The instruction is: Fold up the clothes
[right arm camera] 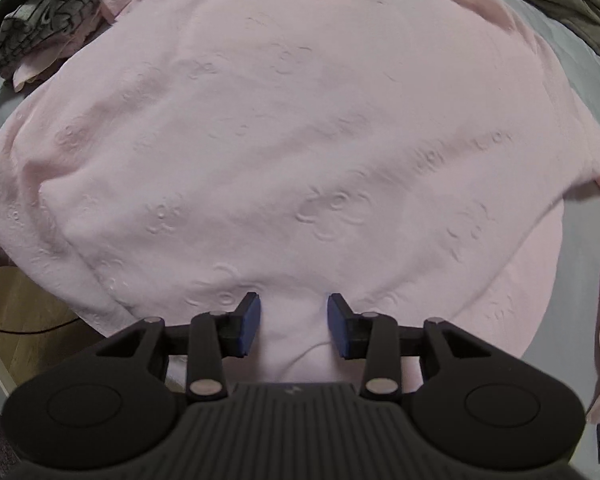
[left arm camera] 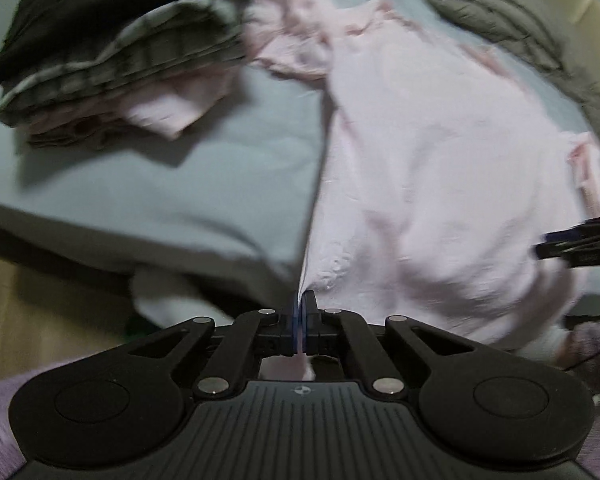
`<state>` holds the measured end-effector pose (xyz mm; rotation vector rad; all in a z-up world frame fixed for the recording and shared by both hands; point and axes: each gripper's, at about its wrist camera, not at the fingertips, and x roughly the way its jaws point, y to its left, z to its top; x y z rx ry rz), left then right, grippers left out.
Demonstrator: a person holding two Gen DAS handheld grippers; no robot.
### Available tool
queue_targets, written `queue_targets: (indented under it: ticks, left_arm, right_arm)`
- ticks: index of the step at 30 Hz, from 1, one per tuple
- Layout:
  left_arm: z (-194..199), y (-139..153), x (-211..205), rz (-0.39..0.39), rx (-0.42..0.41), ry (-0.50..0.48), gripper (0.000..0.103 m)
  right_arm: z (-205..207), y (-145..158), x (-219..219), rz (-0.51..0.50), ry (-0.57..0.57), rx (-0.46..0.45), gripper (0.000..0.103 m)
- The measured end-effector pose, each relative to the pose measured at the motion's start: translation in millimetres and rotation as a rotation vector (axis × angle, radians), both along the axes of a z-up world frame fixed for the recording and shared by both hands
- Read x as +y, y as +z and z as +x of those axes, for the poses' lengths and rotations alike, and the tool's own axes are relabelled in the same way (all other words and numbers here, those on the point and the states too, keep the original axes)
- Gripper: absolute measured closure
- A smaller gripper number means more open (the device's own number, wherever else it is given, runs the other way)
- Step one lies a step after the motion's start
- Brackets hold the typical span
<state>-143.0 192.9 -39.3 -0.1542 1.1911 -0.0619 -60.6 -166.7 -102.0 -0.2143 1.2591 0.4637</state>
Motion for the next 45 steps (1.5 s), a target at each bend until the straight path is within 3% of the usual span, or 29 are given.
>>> queue_targets:
  ticks: [6,12,17,20,30,39,45]
  left_arm:
    - [21,-30,24,0.128,0.076,0.079,0.103]
    - [32,-39,28,0.064,0.136,0.092,0.101]
    - [33,-24,17,0.108,0.082,0.085,0.09]
    - [36,-14,7,0.077,0.028,0.077,0.09]
    - [62,4,-84,0.048,-0.072,-0.153,0.09]
    - [79,-11,-156,0.031,-0.076,-0.3,0.09]
    - [86,-21,-179,0.041,-0.051,-0.341,0.09]
  right_arm:
    - [-3,-3,-6,-0.007,-0.011,-0.006,0.061]
    - [-6,1,-20,0.0,-0.029,-0.004,0.061]
    - [-7,14,-46,0.016,-0.094,-0.024,0.061]
    - [-12,17,-64,0.02,-0.14,-0.026,0.061]
    - [-32,9,-96,0.001,-0.203,-0.012,0.061]
    - [-44,2,-131,-0.011,-0.276,-0.021,0.06]
    - [-49,-8,-158,-0.01,-0.348,-0.003,0.06]
